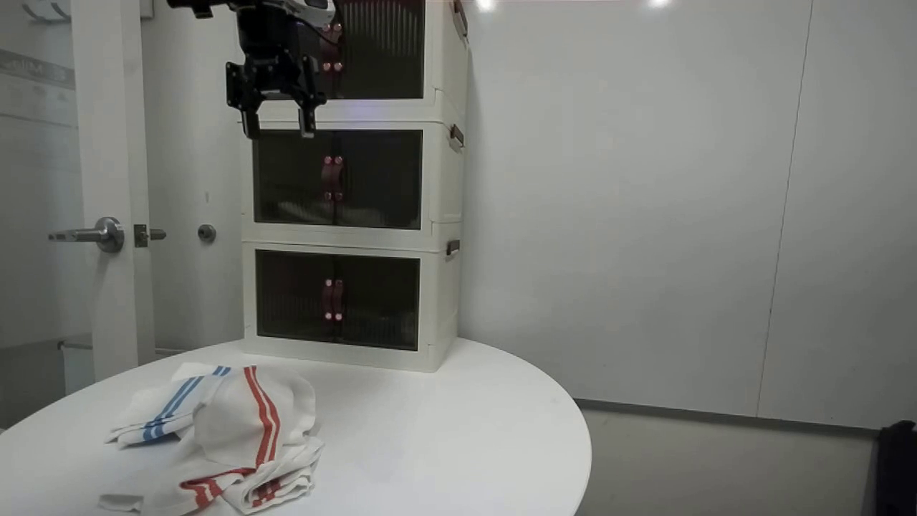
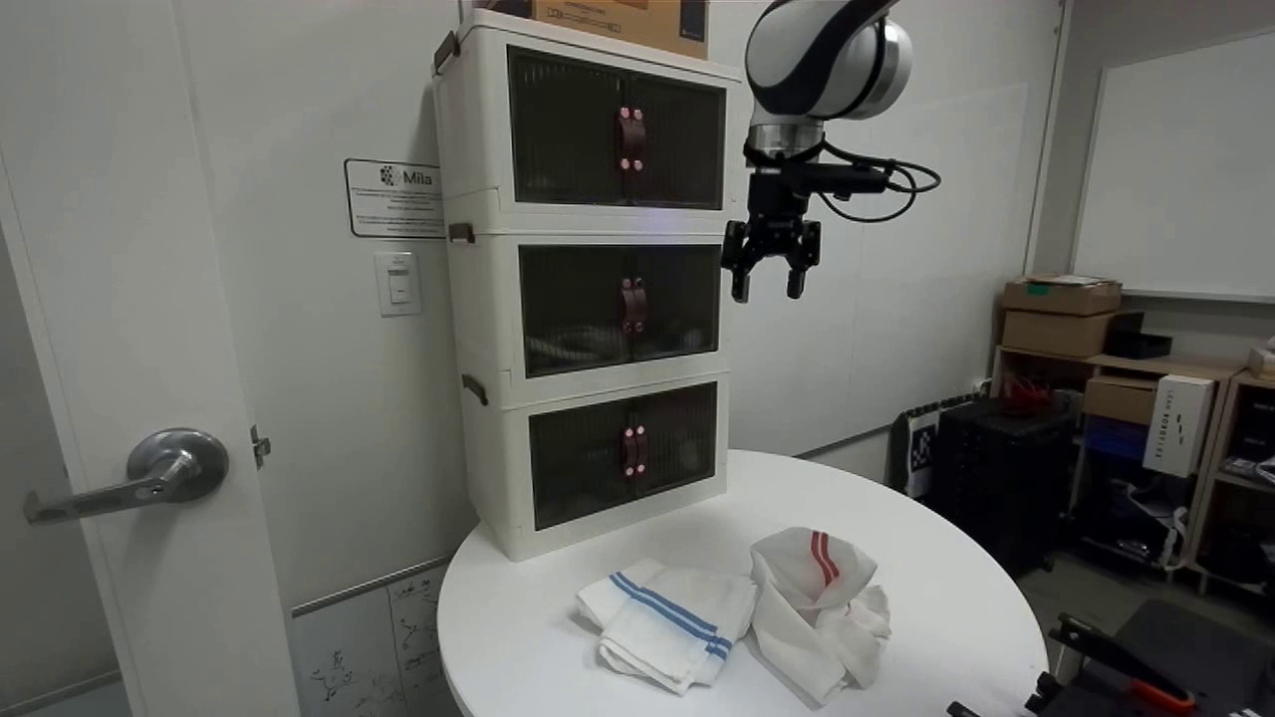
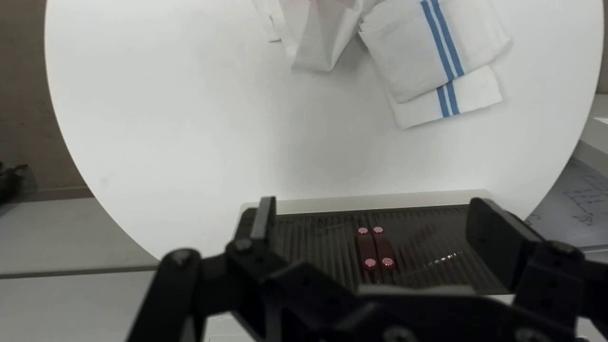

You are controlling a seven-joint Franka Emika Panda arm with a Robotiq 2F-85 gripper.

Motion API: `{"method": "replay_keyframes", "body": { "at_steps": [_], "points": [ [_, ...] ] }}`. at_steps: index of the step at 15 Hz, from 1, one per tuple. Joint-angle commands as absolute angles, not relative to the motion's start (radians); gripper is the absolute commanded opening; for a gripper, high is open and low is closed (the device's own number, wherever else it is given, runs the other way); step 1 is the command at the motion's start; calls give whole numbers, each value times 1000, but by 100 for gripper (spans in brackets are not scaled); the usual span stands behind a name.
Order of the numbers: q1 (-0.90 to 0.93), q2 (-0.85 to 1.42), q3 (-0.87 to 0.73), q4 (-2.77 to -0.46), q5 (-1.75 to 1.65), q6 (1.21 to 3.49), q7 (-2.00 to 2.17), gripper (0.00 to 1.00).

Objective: Close the door to the middle compartment

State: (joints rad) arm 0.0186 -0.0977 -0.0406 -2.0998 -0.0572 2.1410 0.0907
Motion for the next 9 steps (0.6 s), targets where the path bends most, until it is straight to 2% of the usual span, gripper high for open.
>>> {"method": "replay_keyframes", "body": {
  "at_steps": [1, 3, 6, 7, 9],
  "points": [
    [-7, -292, -77, -2352, 69, 2333, -122, 100],
    [-1, -384, -124, -2468, 151, 2390, -276, 100],
    [14, -514, -234, -2589, 220, 2338, -500, 100],
    [5, -398, -180, -2492, 169, 2345, -375, 100],
    [0, -437, -201, -2526, 172, 2345, -398, 100]
  ]
}}
